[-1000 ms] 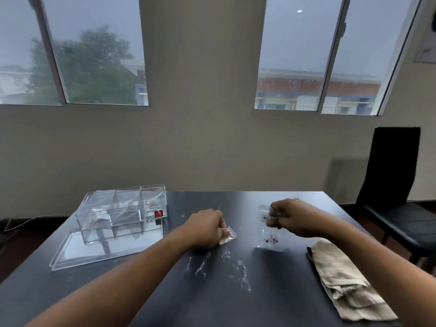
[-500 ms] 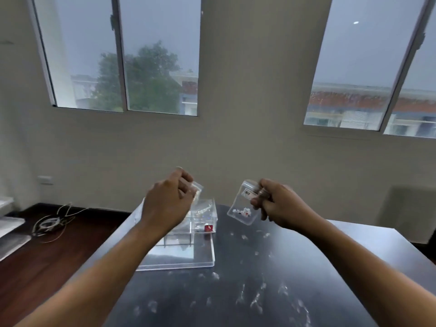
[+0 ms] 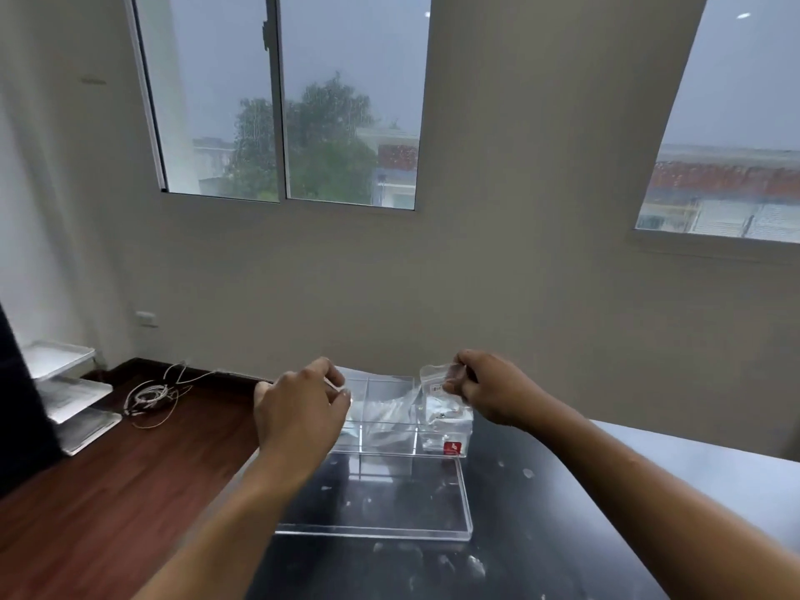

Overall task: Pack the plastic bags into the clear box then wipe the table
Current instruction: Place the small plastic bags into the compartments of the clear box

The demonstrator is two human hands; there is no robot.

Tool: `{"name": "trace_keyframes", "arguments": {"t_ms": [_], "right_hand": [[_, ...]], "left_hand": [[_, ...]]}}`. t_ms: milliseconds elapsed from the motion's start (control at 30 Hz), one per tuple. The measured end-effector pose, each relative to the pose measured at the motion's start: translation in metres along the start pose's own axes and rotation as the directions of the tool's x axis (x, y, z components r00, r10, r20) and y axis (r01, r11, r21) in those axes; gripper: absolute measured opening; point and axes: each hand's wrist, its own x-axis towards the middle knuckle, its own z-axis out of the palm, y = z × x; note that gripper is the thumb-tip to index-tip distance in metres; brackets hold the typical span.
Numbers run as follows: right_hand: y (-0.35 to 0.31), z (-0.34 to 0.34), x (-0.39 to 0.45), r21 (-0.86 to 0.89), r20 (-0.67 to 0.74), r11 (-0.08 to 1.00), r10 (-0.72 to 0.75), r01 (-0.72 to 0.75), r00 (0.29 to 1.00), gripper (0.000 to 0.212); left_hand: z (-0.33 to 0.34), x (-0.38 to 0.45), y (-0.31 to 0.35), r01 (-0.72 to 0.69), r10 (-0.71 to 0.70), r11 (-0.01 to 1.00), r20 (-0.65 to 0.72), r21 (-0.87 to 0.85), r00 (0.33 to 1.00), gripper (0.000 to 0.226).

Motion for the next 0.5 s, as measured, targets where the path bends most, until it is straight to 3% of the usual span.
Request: {"name": "trace_keyframes", "arguments": {"t_ms": [167, 333, 433, 500], "right_hand": [[0.001, 0.019, 0.006, -0.159, 0.028, 0.987, -0.033, 0.037, 0.999, 0.031], [0.003, 0.021, 0.000, -0.107, -0.065, 0.992, -0.068, 0.060, 0.996, 0.084], [0.005, 0.009, -0.004, -0.188, -0.107, 0.964, -0.209, 0.186, 0.972, 0.061], [0.005, 0.006, -0.010, -0.318, -0.011, 0.912, -0.276, 0.258, 0.961, 0.053]], "left_hand": [[0.008, -0.004, -0.006, -0.013, 0.013, 1.000, -0.010, -0.004, 1.000, 0.008], [0.009, -0.003, -0.011, -0.063, 0.064, 0.995, 0.003, -0.073, 0.998, 0.005], [0.010, -0.003, -0.014, -0.076, 0.076, 0.994, 0.009, -0.073, 0.997, 0.004], [0.011, -0.002, -0.016, -0.083, 0.083, 0.995, 0.006, -0.048, 0.997, 0.004]]}}
